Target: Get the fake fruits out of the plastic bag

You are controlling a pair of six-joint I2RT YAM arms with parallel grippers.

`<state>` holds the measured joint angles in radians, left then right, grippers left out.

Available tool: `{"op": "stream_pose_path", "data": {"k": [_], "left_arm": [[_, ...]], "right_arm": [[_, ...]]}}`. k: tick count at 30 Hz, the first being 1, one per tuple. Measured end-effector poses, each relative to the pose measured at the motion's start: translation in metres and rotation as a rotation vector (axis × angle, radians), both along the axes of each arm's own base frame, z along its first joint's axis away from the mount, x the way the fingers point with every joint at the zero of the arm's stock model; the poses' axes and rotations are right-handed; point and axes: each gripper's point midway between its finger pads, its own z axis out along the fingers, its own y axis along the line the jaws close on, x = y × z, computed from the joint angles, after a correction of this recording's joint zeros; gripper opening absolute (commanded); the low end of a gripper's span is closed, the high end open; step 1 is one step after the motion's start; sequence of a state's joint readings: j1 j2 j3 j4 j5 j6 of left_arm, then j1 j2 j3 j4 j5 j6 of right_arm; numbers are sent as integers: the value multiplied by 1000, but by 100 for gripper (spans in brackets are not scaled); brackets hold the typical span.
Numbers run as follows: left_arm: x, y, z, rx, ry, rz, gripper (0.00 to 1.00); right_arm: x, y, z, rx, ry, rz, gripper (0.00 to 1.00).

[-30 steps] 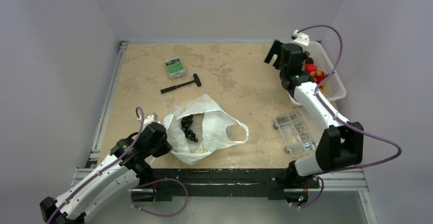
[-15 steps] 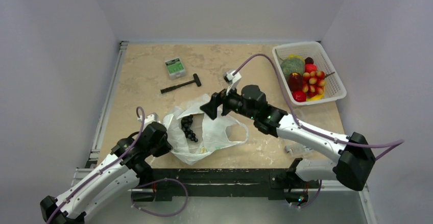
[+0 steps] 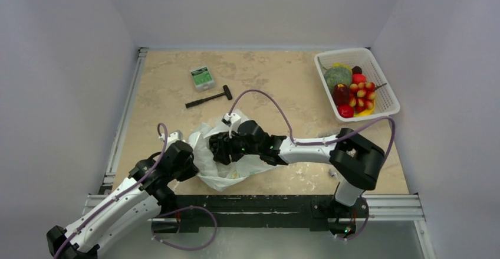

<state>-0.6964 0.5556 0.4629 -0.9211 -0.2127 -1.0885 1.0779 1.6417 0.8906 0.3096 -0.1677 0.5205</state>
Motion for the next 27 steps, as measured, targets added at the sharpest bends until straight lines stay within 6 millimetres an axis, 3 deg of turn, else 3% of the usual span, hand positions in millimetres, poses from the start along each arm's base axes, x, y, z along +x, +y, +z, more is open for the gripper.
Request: {"op": "stream_pose_path", "data": {"k": [2,5,12,20,27], "left_arm": [[0,0,0,-1,0,0,0],[0,0,0,-2,-1,0,0],[0,0,0,-3,-1,1,0],[0,-1,3,-17,-16,0,0],[0,-1,3,-20,-15,-2,0]], "right_arm": [[1,1,-22,-32,55,-31,53],[8,0,-39,-73,103,-101,54],[43,11,-16,-26,139,-328,54],[61,16,-18,-21,165,-445,54],[60,15,-62,-118,192,-459,55]]}}
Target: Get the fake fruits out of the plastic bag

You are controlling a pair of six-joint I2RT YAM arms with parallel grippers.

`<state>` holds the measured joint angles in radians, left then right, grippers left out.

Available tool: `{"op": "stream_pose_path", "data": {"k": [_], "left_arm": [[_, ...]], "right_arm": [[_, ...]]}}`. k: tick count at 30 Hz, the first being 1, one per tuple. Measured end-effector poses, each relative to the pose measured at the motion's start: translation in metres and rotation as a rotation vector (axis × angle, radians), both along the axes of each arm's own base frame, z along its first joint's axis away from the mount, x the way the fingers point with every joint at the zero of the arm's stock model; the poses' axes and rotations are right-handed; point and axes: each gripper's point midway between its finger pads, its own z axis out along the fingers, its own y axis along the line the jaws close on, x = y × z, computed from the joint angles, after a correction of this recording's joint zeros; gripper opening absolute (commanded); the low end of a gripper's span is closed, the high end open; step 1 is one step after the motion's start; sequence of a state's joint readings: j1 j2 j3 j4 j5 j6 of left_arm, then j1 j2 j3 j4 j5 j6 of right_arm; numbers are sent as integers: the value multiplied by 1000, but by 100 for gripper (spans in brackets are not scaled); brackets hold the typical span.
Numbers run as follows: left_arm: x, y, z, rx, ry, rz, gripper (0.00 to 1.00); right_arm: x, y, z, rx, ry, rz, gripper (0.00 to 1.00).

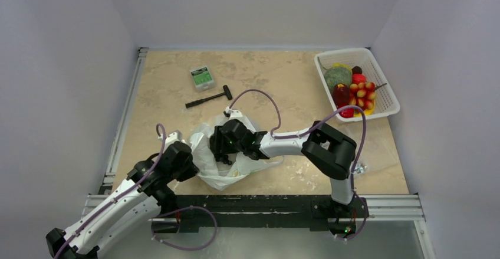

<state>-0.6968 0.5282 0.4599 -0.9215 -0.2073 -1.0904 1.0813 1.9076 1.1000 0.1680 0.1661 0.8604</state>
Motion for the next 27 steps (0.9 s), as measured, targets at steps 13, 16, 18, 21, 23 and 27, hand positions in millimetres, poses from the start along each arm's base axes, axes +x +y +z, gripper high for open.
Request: {"op": "stream_pose_path", "data": {"k": [13,16,18,21,23,27], "left_arm": [[1,-1,0,-2,0,-1,0],[1,-1,0,0,-1,0,0],[2,0,0,5,-3,4,0],[3,1,0,10,-7,10,0],[4,2,0,12,-11,17,0],[5,3,2,8,-23,30,0]], "right_arm": [[-2,0,1,-14,-25,30,0],[-3,-1,9,-8,-49,56,0],[-7,-1,15,3,-69,93,0],[-14,-7,25,17,-102,137,0],[-20,-12,33,32,-128,172,0],[-32,-24,48,63,-191,242,0]]}}
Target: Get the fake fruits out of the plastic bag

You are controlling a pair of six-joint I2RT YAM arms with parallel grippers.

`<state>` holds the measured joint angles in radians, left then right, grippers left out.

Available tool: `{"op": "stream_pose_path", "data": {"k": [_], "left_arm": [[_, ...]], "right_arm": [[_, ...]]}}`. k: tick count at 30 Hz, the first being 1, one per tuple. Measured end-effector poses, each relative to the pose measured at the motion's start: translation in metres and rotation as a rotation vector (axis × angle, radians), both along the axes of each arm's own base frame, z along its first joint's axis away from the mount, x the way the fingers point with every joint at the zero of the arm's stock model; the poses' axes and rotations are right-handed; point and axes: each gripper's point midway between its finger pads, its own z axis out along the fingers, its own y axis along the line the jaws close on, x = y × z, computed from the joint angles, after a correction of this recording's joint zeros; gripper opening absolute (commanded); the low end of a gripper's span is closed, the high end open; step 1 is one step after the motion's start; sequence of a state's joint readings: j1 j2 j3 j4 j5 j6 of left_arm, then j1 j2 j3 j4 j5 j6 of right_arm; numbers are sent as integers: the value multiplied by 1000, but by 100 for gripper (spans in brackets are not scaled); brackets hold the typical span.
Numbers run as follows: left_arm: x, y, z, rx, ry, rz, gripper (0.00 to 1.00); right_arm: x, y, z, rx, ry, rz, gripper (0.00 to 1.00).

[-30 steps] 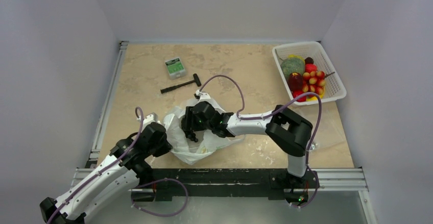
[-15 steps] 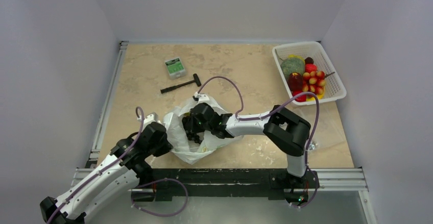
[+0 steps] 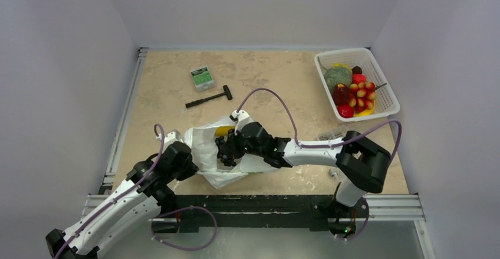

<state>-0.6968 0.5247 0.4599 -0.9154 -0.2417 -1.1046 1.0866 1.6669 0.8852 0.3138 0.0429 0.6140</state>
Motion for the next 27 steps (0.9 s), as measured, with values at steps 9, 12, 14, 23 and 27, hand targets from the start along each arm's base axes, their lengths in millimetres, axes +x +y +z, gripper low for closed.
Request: {"op": "stream_pose_path", "data": {"k": [9,12,14,23,27], "left_arm": [[-2,6,1,5,-9,21,0],[-4,8,2,5,-12,24,0],[-4,9,2,2,-13,28,0],[-5,13,24,-11,-46,40,0],[-1,17,49,-32,-110,60,0]], "right_arm": [[-15,-11,35,77,-101,92,0],[-14,-9,42,91,-118,95,0],[-12,-7,47,95,-125,97,0],[17,-8,67,36,-188,-32,0],[19,-18,54,-25,-182,-59,0]]}}
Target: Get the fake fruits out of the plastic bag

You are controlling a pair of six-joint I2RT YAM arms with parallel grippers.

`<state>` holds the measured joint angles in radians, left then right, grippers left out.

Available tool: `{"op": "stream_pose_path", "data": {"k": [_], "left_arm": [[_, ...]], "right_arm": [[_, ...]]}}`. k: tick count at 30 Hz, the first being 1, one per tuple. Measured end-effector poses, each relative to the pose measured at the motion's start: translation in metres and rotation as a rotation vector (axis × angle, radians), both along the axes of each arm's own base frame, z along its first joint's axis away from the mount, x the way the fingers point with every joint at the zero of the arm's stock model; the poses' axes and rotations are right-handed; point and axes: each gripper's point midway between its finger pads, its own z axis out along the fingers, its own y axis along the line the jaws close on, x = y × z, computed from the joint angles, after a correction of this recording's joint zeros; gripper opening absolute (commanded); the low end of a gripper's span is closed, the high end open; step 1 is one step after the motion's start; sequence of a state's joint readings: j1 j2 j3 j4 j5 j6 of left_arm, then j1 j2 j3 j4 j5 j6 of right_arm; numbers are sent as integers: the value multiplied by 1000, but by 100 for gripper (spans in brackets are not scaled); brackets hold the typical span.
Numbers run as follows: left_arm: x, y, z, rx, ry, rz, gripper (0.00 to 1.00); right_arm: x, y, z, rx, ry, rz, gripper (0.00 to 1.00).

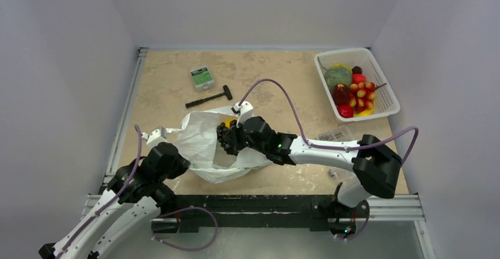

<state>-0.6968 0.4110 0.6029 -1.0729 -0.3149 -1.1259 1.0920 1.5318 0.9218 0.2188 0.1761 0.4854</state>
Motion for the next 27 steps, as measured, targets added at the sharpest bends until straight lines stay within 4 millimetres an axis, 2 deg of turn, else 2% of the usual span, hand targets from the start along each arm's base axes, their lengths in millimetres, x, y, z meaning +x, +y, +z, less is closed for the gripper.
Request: {"op": "stream_pose_path", "data": {"k": [2,6,10,15,18,22,24,27], "left_arm": [[1,3,6,2,-19,11,0],[-1,7,3,14,-10,23,0],[-4,10,1,21,0,33,0],[-4,14,-1,23,-7,48,0],[-6,15,-12,42,22,56,0],[-4,13,-19,71,60,60,0],[-2,12,-21,77,67,60,0],[-2,12,-22,75,64,60,0]], "right_arm": [[1,-5,-6,-21,2,-16,0],[3,-13,-14,-61,0,-37,0],[7,-17,-15,-80,-17,-61,0],[2,-14,-9,-69,-22,-21,0],[-8,-14,18,-4,-53,39,0],[-24,-16,81,144,-136,120,0],[-30,-17,106,200,-168,151,0],[-35,-18,122,240,-187,172,0]]}}
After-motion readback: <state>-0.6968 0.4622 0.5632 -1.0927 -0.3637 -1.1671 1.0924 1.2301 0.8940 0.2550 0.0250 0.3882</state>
